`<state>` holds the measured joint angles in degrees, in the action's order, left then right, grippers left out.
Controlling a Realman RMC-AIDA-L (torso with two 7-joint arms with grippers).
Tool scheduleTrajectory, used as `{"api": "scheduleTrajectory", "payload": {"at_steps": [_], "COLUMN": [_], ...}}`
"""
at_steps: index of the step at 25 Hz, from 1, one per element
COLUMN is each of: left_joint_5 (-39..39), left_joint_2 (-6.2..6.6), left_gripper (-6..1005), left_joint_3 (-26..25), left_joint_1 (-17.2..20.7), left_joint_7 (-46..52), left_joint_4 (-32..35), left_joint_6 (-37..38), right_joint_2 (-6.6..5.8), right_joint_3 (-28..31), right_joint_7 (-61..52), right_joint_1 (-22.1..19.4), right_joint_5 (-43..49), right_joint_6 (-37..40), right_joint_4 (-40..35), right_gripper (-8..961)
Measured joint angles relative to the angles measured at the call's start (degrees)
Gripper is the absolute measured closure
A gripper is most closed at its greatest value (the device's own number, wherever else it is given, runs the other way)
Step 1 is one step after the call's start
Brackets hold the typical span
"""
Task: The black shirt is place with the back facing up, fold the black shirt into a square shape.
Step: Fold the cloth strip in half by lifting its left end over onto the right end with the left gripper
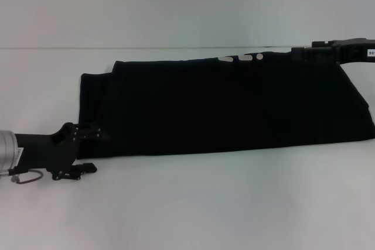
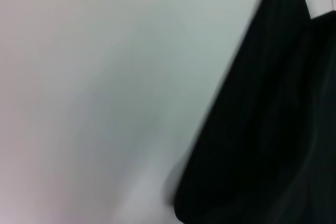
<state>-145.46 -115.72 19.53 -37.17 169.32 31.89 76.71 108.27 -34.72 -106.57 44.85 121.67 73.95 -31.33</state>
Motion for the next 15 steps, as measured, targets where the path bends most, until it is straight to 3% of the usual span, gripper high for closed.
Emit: {"api": "scheduleTrajectory", "payload": {"at_steps": [15], "left_joint_5": [-0.08], "left_joint_2": [0.27], "left_gripper": [185], "left_joint_3": [-1.26], "left_joint_1": [-0.26], "left_joint_7": [1.27], "left_joint_4": [-0.97], "left_joint_6": [-2.27], "right_joint_2": [0.24], "right_joint_3": [0.62], "right_joint_7": [-0.42], "right_joint_1": [0.07], "right_joint_5": [-0.2], "right_joint_6": [-0.13], "right_joint_4": [-1.31], "right_gripper": [90]}}
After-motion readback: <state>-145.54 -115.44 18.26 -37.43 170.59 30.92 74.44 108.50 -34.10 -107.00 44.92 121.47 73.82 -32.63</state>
